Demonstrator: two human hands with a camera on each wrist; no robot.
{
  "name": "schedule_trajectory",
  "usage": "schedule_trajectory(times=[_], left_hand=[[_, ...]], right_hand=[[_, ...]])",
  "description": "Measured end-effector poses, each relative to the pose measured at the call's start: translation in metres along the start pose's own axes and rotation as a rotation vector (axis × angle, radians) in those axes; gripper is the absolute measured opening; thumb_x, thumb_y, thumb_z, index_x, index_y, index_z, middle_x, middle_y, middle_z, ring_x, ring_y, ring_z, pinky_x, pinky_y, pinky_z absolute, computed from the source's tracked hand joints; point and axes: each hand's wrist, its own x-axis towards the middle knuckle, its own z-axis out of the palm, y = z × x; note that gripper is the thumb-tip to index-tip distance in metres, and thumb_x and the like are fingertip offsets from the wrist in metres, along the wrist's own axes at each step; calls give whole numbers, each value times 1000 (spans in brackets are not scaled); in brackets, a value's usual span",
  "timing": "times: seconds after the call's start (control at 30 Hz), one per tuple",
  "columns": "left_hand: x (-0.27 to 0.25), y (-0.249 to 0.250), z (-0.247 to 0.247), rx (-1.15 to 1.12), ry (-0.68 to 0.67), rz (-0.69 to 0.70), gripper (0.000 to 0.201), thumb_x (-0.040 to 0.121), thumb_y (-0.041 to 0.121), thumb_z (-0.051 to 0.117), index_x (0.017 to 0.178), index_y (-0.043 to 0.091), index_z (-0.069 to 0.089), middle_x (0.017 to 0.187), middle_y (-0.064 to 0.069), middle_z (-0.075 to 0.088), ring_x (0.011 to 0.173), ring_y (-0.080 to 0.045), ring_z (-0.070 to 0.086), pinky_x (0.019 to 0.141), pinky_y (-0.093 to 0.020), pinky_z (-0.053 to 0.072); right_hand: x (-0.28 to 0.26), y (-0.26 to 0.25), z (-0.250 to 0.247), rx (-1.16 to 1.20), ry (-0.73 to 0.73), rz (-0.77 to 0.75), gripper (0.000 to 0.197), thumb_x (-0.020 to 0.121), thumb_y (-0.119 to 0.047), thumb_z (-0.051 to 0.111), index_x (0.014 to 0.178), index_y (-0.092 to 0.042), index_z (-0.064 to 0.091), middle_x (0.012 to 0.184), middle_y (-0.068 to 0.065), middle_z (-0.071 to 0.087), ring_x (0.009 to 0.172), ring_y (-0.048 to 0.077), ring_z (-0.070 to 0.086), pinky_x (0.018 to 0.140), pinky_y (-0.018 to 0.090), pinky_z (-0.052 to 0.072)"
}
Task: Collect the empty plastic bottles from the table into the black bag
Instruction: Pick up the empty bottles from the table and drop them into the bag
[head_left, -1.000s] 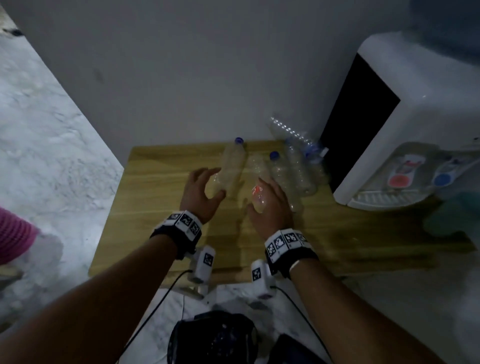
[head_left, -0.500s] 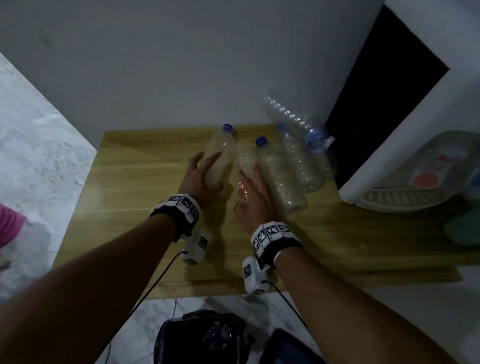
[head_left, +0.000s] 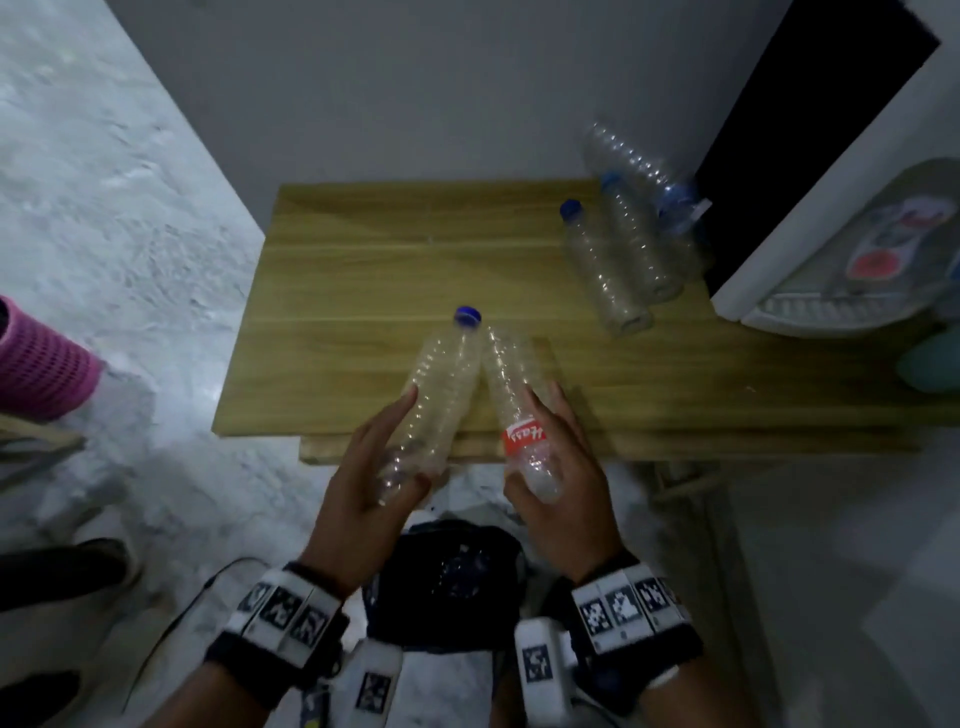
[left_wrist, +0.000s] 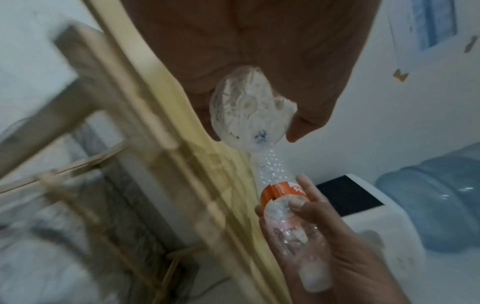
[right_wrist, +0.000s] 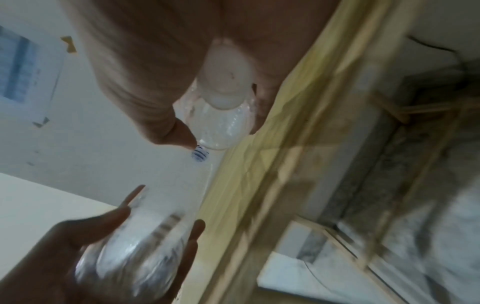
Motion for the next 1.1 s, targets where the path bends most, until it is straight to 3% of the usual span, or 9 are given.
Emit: schedule_trajectory(times=[0.17,0.33,0.43,0.5,0.67,0.8,0.9,1.0,1.1], left_hand=[[-132,-16,-33,-43,-23,-93,67,89,12,68,148,34,46,154,6,48,131,-22,58,105,-45,51],[-222,-78,-56,-73,7,-305,65,90,8,68,144,40,49,147,24,50,124,-10,63,93,-24,56],[-245,-143,-58,25,12,-452,63,90,17,72,140,47,49,133,37,53,119,12,57,101,-28,52],[-248,-186,-52,93,8,-543,64,86,28,75,142,43,49,132,28,54,114,23,50,107,-33,47],[-220,-250,-16,116,-45,-712,66,86,27,75,147,22,49,141,-7,56,120,-12,52,93,-28,43],[-187,-299,7,185,-25,-764,99,62,66,68,148,21,46,145,-13,55,128,-31,57,102,-44,50],[-171,-323,18,182,1,-792,83,75,50,77,146,18,47,140,-13,59,119,-29,65,99,-47,54],[-166,-311,22,237,16,-761,84,74,58,73,145,20,48,136,-9,61,119,-28,65,97,-46,56],[-159,-282,21,244,11,-698,62,88,32,72,143,12,51,130,-7,61,116,-23,63,95,-37,53]], right_hand=[[-116,-2,32,5,-16,59,75,81,-1,68,144,-31,43,161,-7,23,145,-1,26,99,8,40],[-204,48,84,8,-58,317,75,78,-5,67,142,-36,44,158,-8,28,146,9,28,111,25,39],[-233,95,117,-40,-93,513,75,73,-14,67,141,-33,43,154,1,37,139,18,42,110,38,43],[-243,127,136,-125,-142,624,74,73,-21,67,143,-27,43,154,7,38,138,23,43,112,41,39],[-232,197,170,-180,-185,798,71,79,-18,70,144,-19,44,145,12,49,127,30,53,103,34,44],[-204,244,187,-199,-206,848,68,82,-29,69,144,-21,44,143,10,53,126,29,55,102,32,44],[-192,268,188,-178,-170,900,70,83,-39,68,146,-22,42,151,8,45,136,29,45,111,38,38],[-195,268,176,-162,-150,892,68,83,-35,67,145,-25,43,153,8,42,136,31,45,110,45,40],[-194,250,157,-157,-124,829,64,83,-31,66,143,-26,45,152,6,43,134,30,48,107,47,44]])
